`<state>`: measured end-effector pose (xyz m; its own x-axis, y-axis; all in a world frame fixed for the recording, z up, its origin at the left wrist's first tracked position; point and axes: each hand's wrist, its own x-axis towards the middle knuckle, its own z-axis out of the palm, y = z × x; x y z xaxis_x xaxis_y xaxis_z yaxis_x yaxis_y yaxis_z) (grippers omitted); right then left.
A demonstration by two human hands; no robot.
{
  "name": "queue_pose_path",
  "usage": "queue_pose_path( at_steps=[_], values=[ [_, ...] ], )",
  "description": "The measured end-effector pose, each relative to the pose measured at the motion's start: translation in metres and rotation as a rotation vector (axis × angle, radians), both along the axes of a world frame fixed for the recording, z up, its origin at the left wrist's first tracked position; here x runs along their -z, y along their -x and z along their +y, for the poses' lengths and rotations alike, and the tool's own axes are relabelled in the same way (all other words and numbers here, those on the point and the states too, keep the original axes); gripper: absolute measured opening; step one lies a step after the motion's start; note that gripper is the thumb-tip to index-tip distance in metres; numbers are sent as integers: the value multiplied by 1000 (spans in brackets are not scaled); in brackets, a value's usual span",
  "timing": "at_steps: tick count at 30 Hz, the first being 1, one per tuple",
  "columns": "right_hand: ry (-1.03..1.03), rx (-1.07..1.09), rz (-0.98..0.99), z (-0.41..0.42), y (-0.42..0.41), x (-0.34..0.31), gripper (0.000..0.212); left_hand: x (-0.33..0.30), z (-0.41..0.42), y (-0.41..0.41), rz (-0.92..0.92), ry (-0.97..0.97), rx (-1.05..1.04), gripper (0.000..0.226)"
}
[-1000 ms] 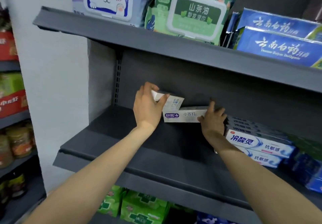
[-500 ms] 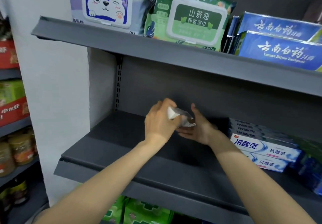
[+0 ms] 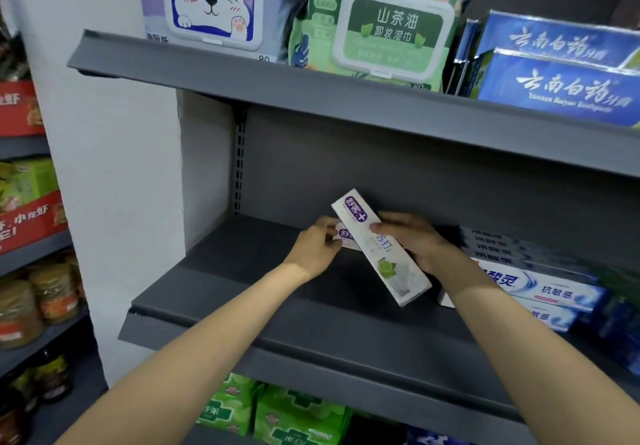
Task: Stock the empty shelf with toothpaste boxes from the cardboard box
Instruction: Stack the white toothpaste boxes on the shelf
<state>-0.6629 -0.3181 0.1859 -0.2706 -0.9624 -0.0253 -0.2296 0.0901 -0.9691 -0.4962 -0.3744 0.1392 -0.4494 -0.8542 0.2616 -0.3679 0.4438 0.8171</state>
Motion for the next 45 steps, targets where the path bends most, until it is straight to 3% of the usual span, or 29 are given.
queue_pose_path(
  at_steps=[5, 9, 11, 13, 16, 21, 24, 30, 33, 36, 41, 45],
  values=[
    [185, 55, 167, -9, -8, -9, 45, -9, -2, 11, 125, -236, 38, 60],
    [72, -58, 727, -19, 0, -9, 55, -13, -4, 14, 133, -96, -72, 83],
    [8, -43, 998, -24, 5, -2, 57, -14, -6, 15, 113, -146, -81, 81],
    [-54, -2, 1214, -26, 7, 9, 54, -12, -9, 18, 24, -173, -67, 64],
    [-116, 84, 1429, -25, 9, 35, 55, -7, -13, 25, -65, -196, -25, 50],
    [-212, -19, 1281, -21, 12, 50, 63, -4, -17, 31, -193, -144, 32, 43],
    [-130, 72, 1200, -11, 7, 39, 59, -4, -18, 30, -299, -68, 39, 48],
    [34, 216, 966, 30, -35, 21, 26, -14, 26, 14, -526, 261, -70, 48],
    [52, 172, 885, 61, -62, 24, 23, -23, 69, -9, -624, 440, -145, 39],
    [124, 109, 849, 107, -92, 27, 21, -24, 115, -41, -592, 594, -191, 26],
    [142, -40, 840, 184, -149, 53, 15, 10, 201, -113, -426, 522, -251, 19],
    [96, -172, 801, 238, -216, 87, 17, 52, 261, -185, -498, 352, -304, 20]
  ],
)
